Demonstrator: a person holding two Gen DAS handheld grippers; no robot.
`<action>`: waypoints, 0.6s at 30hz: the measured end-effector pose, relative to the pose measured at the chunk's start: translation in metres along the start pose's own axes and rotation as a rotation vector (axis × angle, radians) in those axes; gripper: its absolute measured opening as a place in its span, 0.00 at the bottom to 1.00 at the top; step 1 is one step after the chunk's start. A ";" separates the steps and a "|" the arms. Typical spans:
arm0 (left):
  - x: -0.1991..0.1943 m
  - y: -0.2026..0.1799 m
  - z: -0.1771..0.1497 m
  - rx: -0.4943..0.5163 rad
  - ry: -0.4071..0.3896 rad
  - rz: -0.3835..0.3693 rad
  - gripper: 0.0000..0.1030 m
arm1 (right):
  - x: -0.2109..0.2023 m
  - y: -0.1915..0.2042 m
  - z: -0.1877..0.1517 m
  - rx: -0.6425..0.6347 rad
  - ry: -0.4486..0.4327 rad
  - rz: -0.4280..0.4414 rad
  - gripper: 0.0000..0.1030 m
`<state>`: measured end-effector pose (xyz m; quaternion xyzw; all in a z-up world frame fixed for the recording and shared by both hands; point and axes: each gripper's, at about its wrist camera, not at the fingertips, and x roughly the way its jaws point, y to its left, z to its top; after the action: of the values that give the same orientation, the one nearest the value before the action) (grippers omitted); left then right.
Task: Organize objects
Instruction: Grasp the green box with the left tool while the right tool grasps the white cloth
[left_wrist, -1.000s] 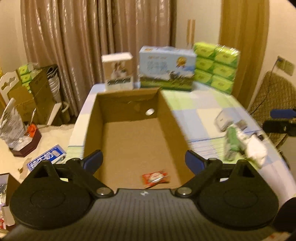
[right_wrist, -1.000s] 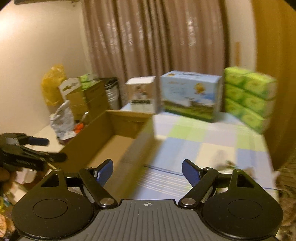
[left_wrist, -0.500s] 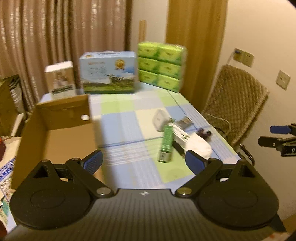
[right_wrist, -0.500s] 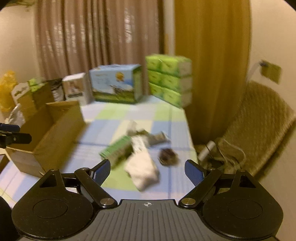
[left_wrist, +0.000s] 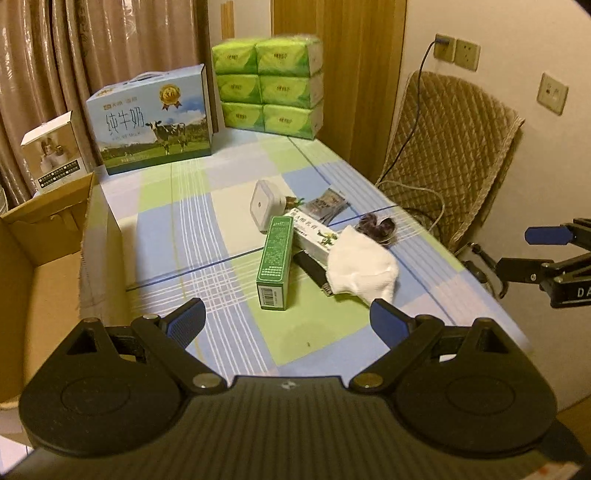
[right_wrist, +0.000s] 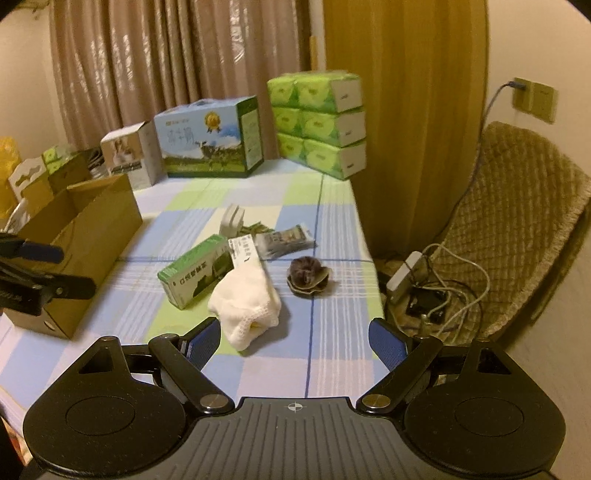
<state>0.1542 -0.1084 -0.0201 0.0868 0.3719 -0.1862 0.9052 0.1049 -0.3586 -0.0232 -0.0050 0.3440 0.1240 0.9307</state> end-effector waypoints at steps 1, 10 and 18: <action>0.006 0.001 0.000 0.001 0.005 0.004 0.91 | 0.007 0.001 0.000 -0.006 0.004 0.007 0.82; 0.056 0.009 0.005 0.011 0.041 0.037 0.89 | 0.078 0.017 0.003 -0.116 0.061 0.087 0.82; 0.101 0.021 0.010 -0.013 0.079 0.030 0.78 | 0.146 0.027 0.004 -0.174 0.127 0.124 0.82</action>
<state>0.2350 -0.1193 -0.0838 0.0936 0.4073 -0.1667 0.8930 0.2079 -0.2986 -0.1119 -0.0724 0.3897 0.2100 0.8937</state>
